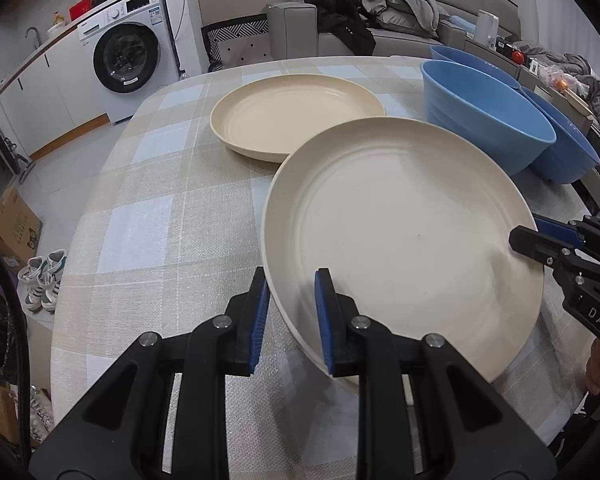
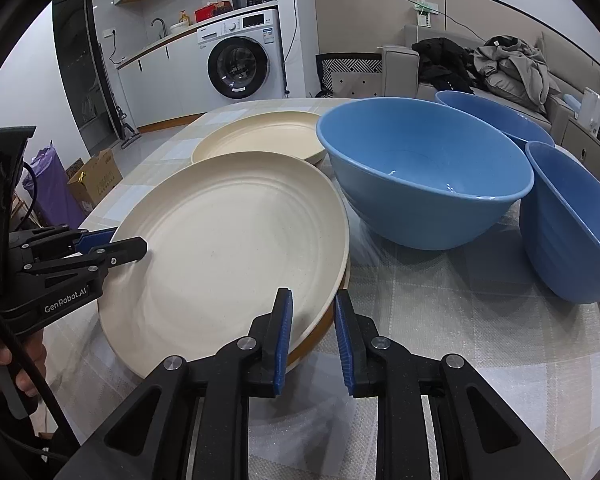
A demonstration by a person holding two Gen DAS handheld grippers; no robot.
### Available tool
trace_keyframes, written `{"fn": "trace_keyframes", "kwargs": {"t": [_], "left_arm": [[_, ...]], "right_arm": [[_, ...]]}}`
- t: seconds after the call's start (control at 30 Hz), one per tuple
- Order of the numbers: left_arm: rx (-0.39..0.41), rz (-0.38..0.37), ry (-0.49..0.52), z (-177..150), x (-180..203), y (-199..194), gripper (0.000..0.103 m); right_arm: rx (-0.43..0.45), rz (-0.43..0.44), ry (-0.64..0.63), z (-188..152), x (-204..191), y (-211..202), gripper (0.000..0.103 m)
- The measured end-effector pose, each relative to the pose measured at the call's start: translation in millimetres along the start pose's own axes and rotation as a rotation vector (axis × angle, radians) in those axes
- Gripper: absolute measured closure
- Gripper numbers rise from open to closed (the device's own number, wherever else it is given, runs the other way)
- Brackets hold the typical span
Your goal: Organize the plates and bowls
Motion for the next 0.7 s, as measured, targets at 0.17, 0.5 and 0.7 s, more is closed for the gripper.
{"fn": "trace_keyframes", "kwargs": {"t": [0.17,0.5,0.7], "left_arm": [[-0.020,0.002,0.007,-3.8,0.1,1.8,0.083],[-0.033,0.006,0.025,-7.0,2.0,5.2,0.081],[-0.047,-0.017,0.004,-8.5,-0.1,6.2,0.080]], "right_arm": [[0.000,-0.007,-0.011,0.1,-0.4,0.0,0.081],[-0.003,-0.007,-0.011,0.0,1.8,-0.6,0.081],[-0.011,-0.005,-0.009,-0.4,2.3,-0.2,0.076]]}}
Point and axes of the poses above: each gripper's, at about its wrist camera, not at the fingertips, and y roughly the way its jaws point, x to its right, z to its top, the point moved 8 cm from there along y, roughly the way its jaws point, and after that the axes turned 11 degrees about x, right-handed, at the moved point
